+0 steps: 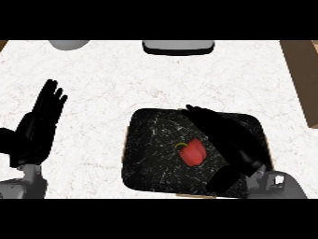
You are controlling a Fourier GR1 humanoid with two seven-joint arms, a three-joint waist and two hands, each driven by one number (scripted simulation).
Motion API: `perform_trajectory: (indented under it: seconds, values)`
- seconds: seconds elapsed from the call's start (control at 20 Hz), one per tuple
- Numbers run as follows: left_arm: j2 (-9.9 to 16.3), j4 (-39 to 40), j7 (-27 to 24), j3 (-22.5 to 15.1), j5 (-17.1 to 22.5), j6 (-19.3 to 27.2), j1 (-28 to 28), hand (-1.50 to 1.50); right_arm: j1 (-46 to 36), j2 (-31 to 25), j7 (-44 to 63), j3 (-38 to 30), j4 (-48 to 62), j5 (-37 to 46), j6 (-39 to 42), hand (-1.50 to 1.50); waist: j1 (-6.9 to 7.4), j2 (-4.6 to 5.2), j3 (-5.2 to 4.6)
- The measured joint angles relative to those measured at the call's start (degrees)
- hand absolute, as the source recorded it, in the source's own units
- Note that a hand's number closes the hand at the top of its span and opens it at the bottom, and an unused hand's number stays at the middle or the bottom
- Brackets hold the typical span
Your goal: Pick the bell pepper from the tray and place it in the cardboard box
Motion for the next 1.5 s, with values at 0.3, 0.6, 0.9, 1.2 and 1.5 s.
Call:
perform_trajectory:
  seconds: [0.3,0.6,0.9,1.2,1.5]
  values:
    - [-0.85,1.13,-0.86,1.60,-0.27,-1.62,-0.01,0.00,-0.11,1.92,-0.59,-0.10,1.29,2.51,1.03,-1.50,-0.04,0.01,0.00]
    - [-1.30,-0.07,0.93,2.27,-0.89,-2.18,-0.53,0.00,-0.23,3.71,-3.24,-0.04,5.44,5.06,-0.22,-1.50,0.00,0.02,0.01]
    - [-2.13,-0.69,1.84,2.71,-1.76,-2.63,-0.61,0.00,0.30,4.50,-5.87,-0.71,7.91,7.34,-0.98,-1.50,-0.01,0.01,0.01]
    - [-2.89,-0.74,1.16,3.31,-2.60,-3.30,-0.15,0.00,0.64,5.33,-8.19,-1.24,10.48,9.44,-1.81,-1.50,-0.02,0.01,0.01]
    - [-3.67,0.73,0.83,3.83,-3.08,-3.67,-1.12,0.00,-0.27,7.18,-8.88,-0.77,12.64,11.88,-2.49,-1.50,-0.04,0.01,0.00]
